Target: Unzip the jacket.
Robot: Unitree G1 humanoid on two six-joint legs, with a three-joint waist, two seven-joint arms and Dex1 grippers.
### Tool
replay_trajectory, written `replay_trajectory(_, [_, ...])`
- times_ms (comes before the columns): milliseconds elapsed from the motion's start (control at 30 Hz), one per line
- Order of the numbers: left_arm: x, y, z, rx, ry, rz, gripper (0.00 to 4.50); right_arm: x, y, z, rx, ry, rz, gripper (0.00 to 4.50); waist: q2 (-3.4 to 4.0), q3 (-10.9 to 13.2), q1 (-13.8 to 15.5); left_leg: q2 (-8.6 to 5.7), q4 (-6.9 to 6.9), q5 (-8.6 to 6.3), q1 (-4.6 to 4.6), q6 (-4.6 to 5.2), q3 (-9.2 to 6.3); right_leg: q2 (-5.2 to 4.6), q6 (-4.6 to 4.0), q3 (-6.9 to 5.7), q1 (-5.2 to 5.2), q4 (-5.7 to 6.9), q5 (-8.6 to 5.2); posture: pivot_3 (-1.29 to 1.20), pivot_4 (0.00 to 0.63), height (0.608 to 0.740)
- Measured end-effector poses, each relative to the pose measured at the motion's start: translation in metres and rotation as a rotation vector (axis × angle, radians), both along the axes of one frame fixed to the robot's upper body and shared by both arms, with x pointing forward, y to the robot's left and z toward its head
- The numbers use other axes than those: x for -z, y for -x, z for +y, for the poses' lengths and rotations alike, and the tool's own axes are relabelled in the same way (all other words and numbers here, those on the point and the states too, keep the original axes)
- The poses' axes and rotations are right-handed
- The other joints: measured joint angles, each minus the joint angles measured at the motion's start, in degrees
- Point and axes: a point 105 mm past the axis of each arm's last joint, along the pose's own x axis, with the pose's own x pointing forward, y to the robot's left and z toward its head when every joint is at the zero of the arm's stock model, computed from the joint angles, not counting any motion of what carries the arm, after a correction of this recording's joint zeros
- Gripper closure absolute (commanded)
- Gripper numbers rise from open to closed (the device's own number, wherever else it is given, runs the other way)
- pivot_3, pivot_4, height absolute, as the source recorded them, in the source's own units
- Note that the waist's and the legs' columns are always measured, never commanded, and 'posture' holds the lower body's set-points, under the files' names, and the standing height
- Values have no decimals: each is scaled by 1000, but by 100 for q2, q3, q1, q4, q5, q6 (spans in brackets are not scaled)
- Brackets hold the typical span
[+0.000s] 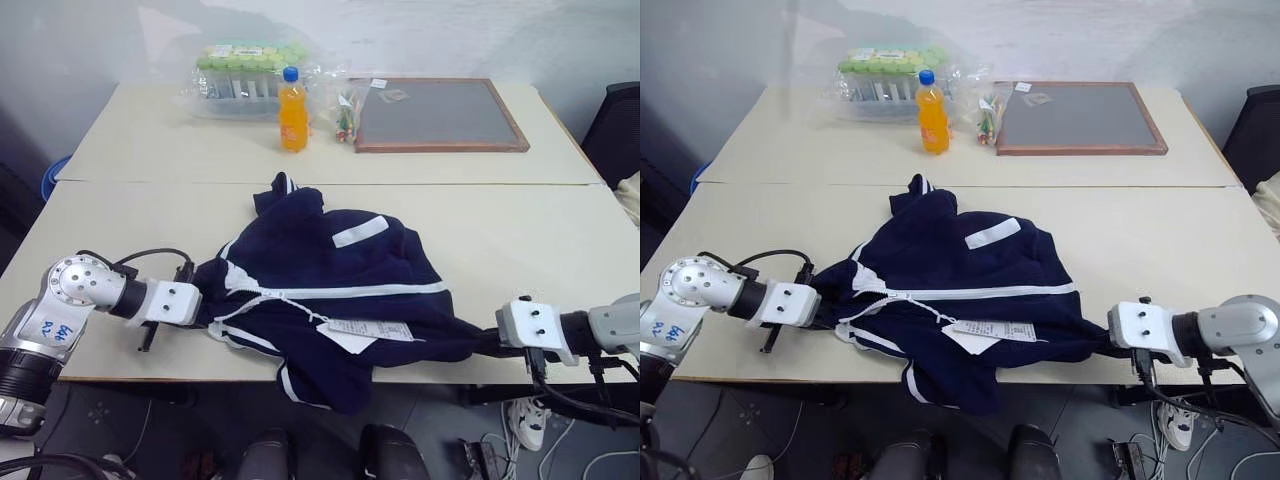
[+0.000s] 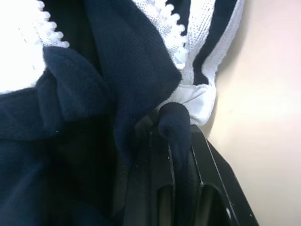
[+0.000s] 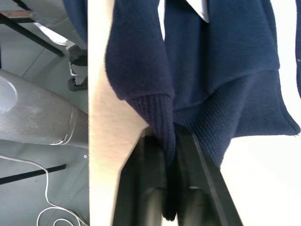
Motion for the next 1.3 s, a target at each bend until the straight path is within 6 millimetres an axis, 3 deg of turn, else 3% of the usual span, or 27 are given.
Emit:
replay_trajectory(300, [1,20,-3,-59,78,129,890,0,0,0,11,-10,9,75,-4,2,-2,4,1,0,-2,-1,-6,1,0,0,-1,0,0,0,150,740])
replay_trajectory(400, [-12,26,-3,-107,142,172,63,-16,-2,1,31,-57,-17,0,-8,5,-1,6,3,0,-4,-1,-27,1,0,0,-2,0,0,0,150,740])
replay_trajectory(600, [-61,29,-14,-178,342,244,63,-62,-1,21,24,-224,-32,0,-9,6,29,9,15,-4,-6,2,-46,-2,0,0,1,5,0,0,150,740])
replay_trajectory(733, [-78,24,-29,-158,416,229,63,-73,5,47,-31,-279,-80,0,-10,5,32,4,16,-8,-6,-2,-47,-1,0,0,2,7,0,0,150,740])
replay_trajectory(867, [-72,25,-46,-122,440,263,63,-58,9,71,-72,-298,-122,0,-12,4,32,0,19,-9,-8,-4,-37,0,0,0,0,7,0,0,150,740])
replay_trajectory(1033, [-67,20,-53,-104,439,252,63,-24,-1,94,-73,-252,-241,0,-15,3,15,1,28,-9,-16,-5,-27,2,-1,1,-8,11,-1,0,150,740])
replay_trajectory(1300, [-72,13,-56,-102,454,202,63,7,-14,101,-118,-144,-380,0,-16,2,10,2,41,-10,-30,-5,-23,3,-1,1,-22,20,-1,0,150,740])
